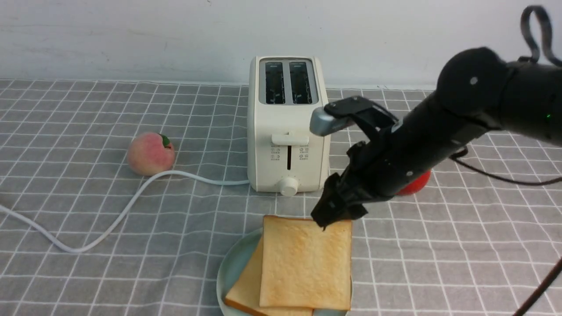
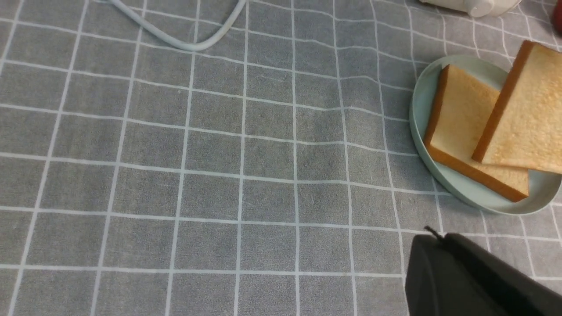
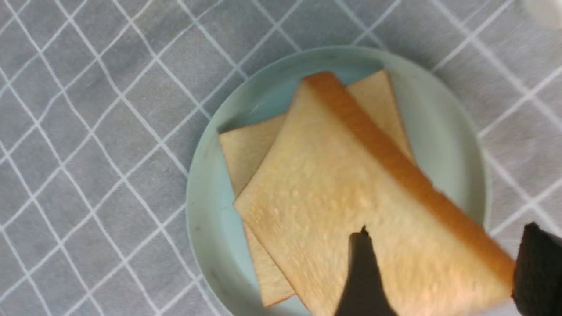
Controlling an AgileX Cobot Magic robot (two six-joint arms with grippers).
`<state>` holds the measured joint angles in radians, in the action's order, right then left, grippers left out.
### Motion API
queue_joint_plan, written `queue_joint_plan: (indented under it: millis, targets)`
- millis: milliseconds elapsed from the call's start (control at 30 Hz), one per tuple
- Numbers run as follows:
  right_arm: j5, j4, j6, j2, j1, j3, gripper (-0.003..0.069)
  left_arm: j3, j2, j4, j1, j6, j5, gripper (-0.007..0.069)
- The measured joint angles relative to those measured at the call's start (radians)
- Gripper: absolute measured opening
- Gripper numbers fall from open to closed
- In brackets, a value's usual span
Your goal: Take toasted bread from bread machine on grey coffee table place on plate.
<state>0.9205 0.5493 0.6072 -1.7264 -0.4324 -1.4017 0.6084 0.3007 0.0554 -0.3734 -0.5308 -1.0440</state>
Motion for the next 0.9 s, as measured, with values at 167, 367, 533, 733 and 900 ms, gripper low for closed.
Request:
queue_joint_plan:
  millis: [167, 367, 533, 733, 900]
  targets:
    - [0.079, -0.178, -0.198, 0.126, 0.0, -0.076, 0.0294, 0.0, 0.0, 0.024, 0.0, 0.0, 0.001, -0.0014]
    - [0.168, -0.41, -0.5, 0.379, 0.0, -0.115, -0.0008, 0.0, 0.0, 0.061, 0.0, 0.0, 0.029, -0.0014]
    - [0.172, -0.604, -0.72, 0.627, 0.0, -0.08, -0.001, 0.0, 0.0, 0.063, 0.0, 0.0, 0.111, -0.0014]
    - [0.048, -0.777, -0.938, 1.024, 0.0, 0.188, 0.0017, 0.0, 0.0, 0.064, 0.0, 0.0, 0.218, -0.0014]
    - [-0.224, -0.883, -1.05, 1.415, 0.0, 0.542, 0.0025, 0.0, 0.0, 0.064, 0.0, 0.0, 0.28, -0.0014]
